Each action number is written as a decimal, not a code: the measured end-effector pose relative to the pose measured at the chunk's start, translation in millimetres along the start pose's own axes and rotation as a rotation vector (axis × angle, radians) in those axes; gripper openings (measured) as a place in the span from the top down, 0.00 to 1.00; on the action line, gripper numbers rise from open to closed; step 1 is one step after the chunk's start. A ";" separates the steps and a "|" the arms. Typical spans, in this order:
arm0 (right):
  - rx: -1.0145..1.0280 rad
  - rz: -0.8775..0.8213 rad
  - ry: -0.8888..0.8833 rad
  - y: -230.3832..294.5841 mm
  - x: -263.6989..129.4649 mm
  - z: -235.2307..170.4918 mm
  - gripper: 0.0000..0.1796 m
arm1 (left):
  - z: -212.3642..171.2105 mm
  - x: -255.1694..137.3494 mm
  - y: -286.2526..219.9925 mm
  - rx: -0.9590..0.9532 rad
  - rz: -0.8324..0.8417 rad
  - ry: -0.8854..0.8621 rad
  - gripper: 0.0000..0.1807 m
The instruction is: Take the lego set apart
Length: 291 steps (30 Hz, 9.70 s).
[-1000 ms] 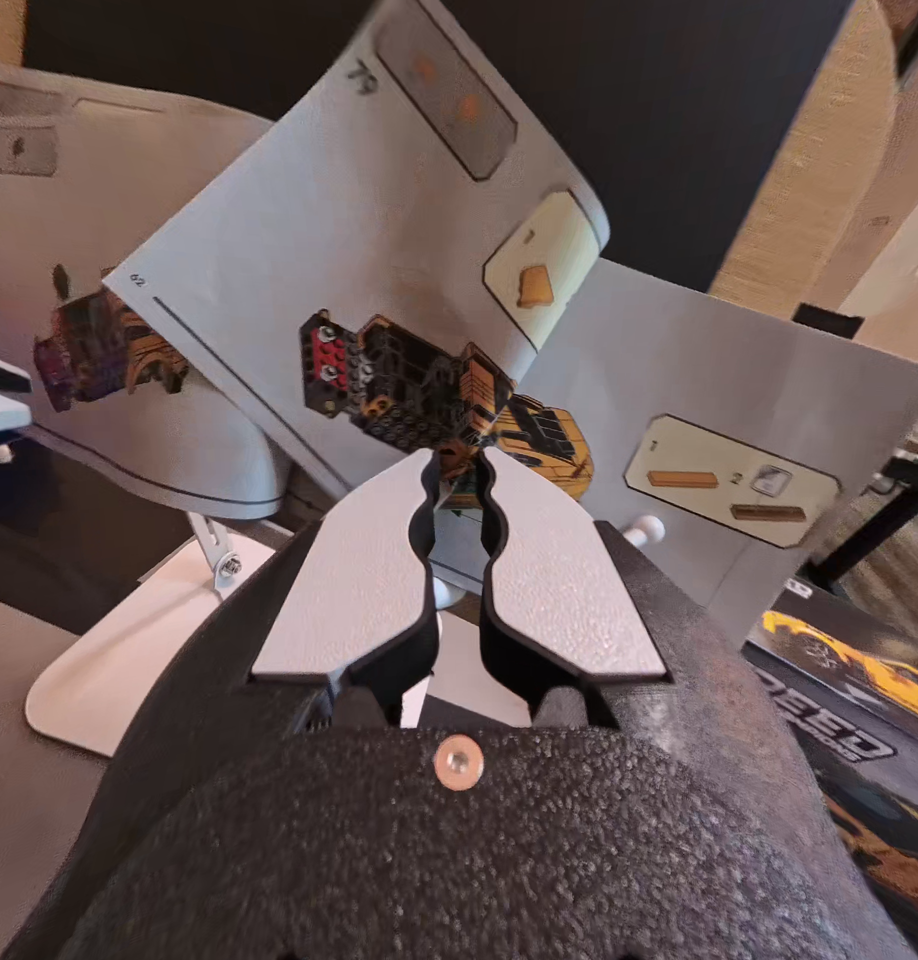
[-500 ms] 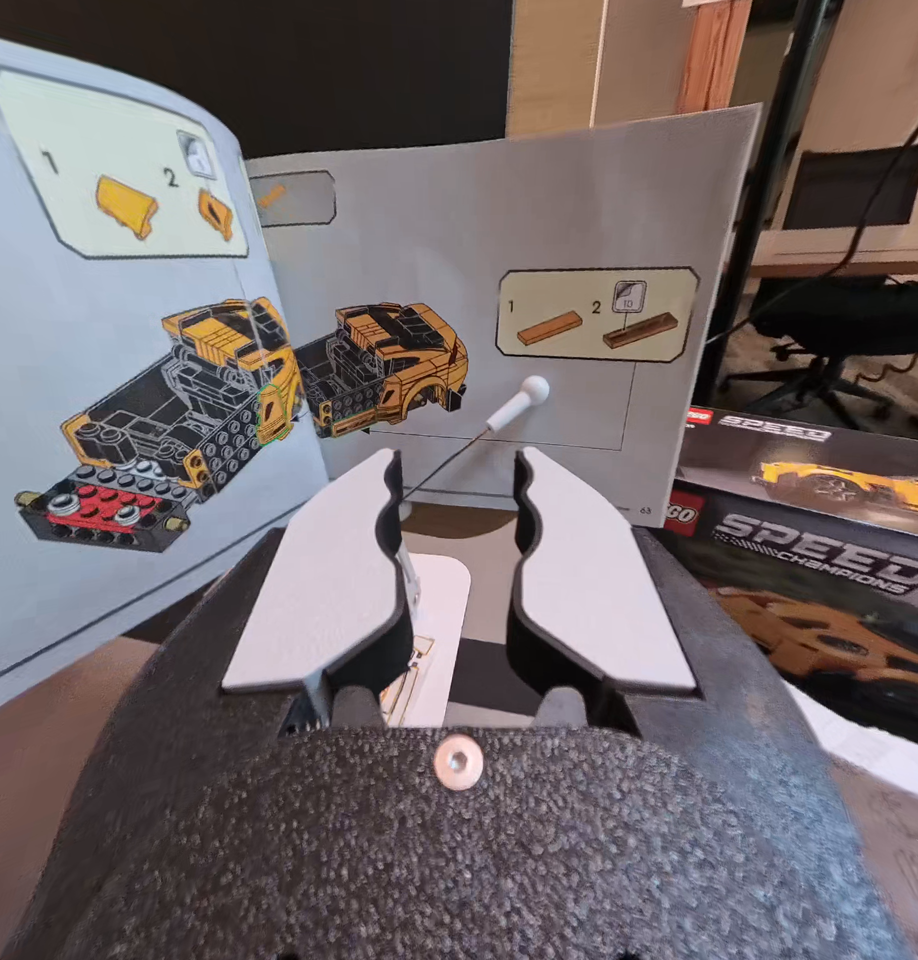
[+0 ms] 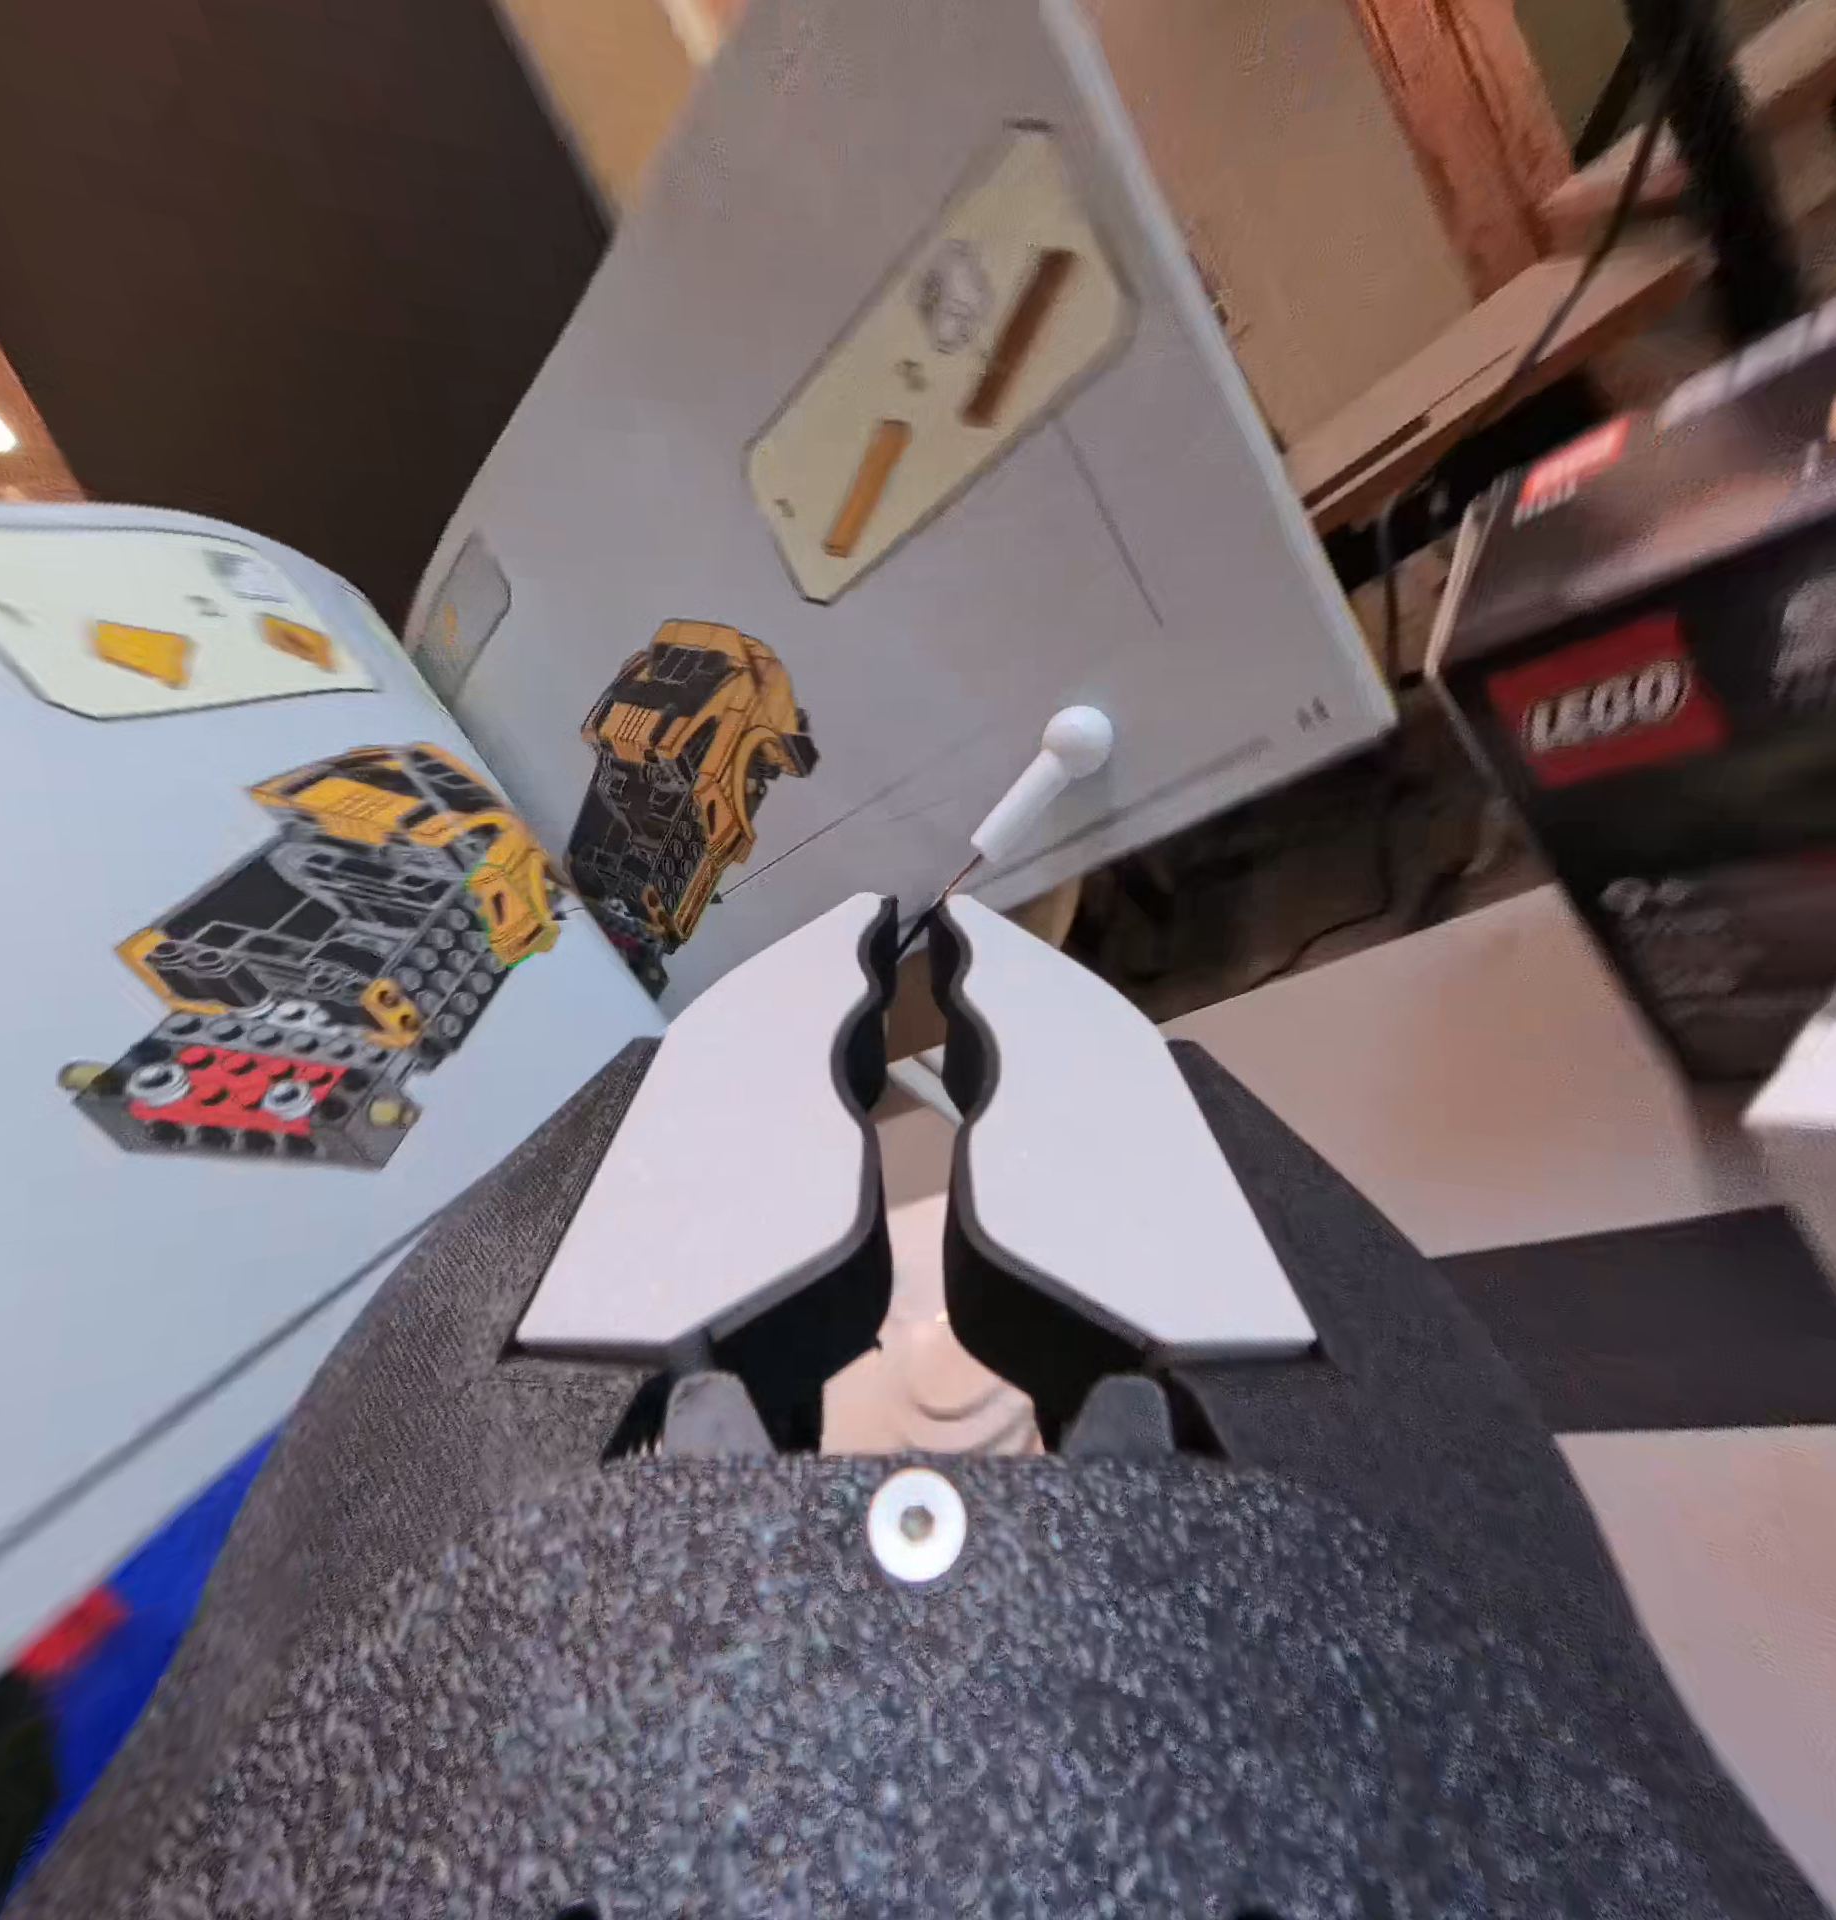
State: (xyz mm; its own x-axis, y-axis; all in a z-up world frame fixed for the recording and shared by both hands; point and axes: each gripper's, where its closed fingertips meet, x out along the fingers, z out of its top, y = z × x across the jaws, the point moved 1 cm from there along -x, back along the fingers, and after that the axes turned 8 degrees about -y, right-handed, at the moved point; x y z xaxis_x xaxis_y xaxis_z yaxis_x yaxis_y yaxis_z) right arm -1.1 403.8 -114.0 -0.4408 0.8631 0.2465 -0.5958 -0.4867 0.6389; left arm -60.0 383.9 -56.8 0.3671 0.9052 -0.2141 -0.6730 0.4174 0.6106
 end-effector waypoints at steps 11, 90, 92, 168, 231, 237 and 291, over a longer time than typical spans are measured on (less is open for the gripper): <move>0.558 0.198 -0.186 -7.4 -9.8 -12.9 0.99 | 3.2 30.0 -2.8 -0.002 -0.036 0.126 1.00; -1.121 0.287 0.194 141.3 38.8 -87.3 0.71 | -161.0 -113.0 57.0 -0.744 0.124 -0.067 0.99; -1.124 0.304 0.229 141.1 42.2 -92.6 0.71 | -160.9 -109.4 53.1 -0.738 0.111 -0.066 0.99; -1.458 0.935 1.041 51.7 -306.7 -144.4 0.92 | -86.6 -178.8 -198.4 -0.276 -0.570 -0.131 0.88; -1.044 0.962 0.843 104.0 -341.3 -140.9 0.96 | -84.7 -261.4 -285.2 -0.322 -0.897 0.026 0.96; -1.047 0.847 0.883 81.5 -328.7 -138.0 0.93 | -112.4 -260.1 -276.1 -0.330 -0.890 0.150 0.95; -1.014 0.932 0.726 121.2 -323.8 -151.9 1.00 | -84.9 -267.5 -257.5 -0.190 -1.005 -0.191 0.98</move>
State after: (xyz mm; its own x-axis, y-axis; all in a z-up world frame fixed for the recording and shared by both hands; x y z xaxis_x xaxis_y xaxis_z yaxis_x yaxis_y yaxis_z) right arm -32.6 44.8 -227.1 -0.9399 0.1133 -0.3222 0.0069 -0.9369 -0.3495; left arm -39.4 41.0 -221.4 0.8990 0.1119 -0.4234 -0.0842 0.9929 0.0837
